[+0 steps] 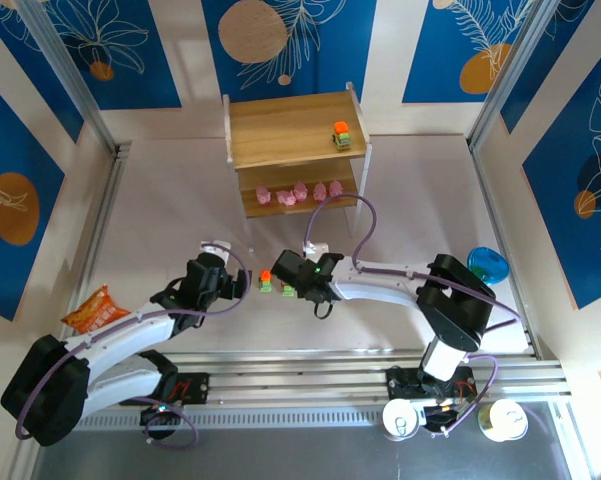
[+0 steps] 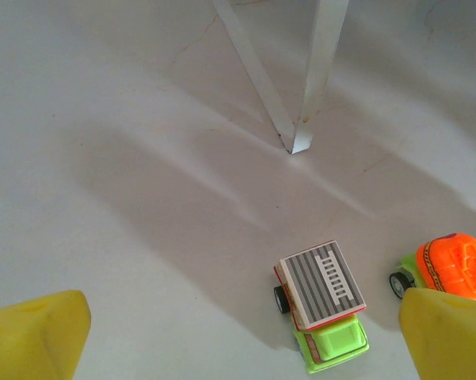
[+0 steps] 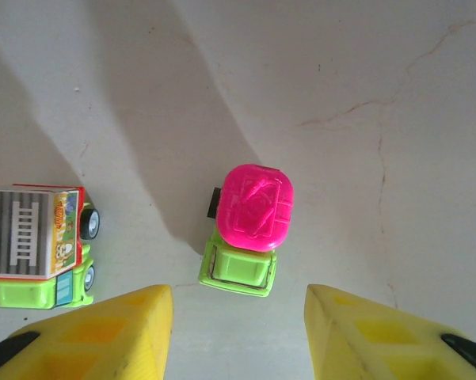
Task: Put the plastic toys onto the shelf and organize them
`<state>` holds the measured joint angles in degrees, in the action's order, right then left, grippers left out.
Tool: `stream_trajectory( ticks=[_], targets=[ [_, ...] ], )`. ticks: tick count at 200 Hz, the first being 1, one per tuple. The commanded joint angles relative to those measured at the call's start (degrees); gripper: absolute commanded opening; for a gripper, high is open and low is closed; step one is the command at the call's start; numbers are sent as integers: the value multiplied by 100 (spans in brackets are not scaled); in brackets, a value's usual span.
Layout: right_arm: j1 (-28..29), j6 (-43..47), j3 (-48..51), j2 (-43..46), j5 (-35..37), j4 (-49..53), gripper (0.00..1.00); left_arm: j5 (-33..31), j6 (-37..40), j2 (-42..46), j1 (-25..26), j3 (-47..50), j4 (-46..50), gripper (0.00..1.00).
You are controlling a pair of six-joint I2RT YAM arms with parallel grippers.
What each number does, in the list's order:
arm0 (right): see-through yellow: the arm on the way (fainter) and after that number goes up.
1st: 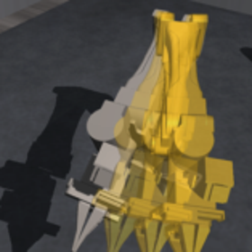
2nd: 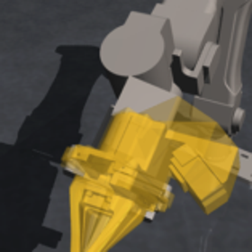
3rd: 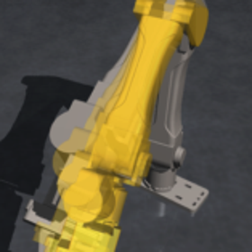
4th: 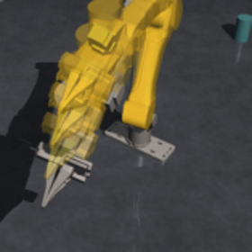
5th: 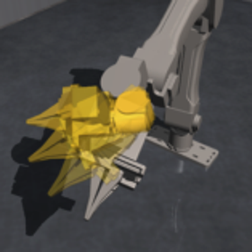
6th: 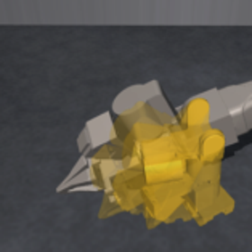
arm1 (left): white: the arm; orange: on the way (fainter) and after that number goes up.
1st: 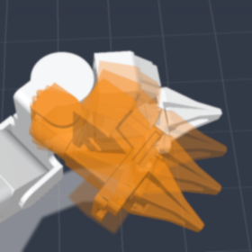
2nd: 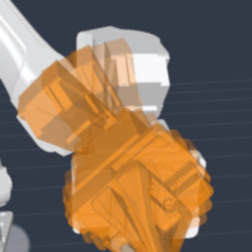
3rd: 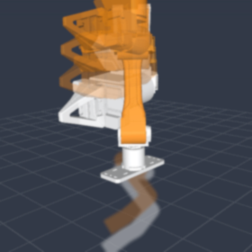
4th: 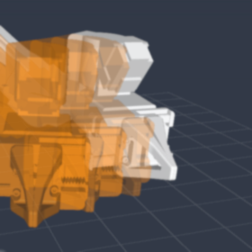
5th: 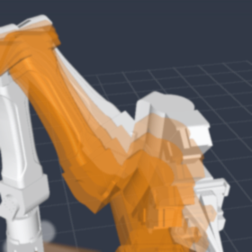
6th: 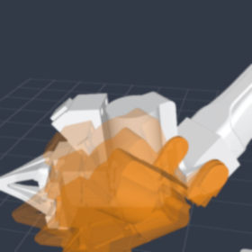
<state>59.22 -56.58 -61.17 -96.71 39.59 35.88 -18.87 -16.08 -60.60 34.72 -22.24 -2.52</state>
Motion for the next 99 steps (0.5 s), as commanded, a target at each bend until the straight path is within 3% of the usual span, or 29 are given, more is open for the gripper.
stream_trajectory(
  ticks=[1,99],
  targets=[
    [-29,-196,79,-73,-90,-144,48,77,-40,2,-53,-141,-64,100],
    [-115,-321,139,-321,-127,-230,47,120,-36,-9,-54,-140,-64,100]
  ],
)
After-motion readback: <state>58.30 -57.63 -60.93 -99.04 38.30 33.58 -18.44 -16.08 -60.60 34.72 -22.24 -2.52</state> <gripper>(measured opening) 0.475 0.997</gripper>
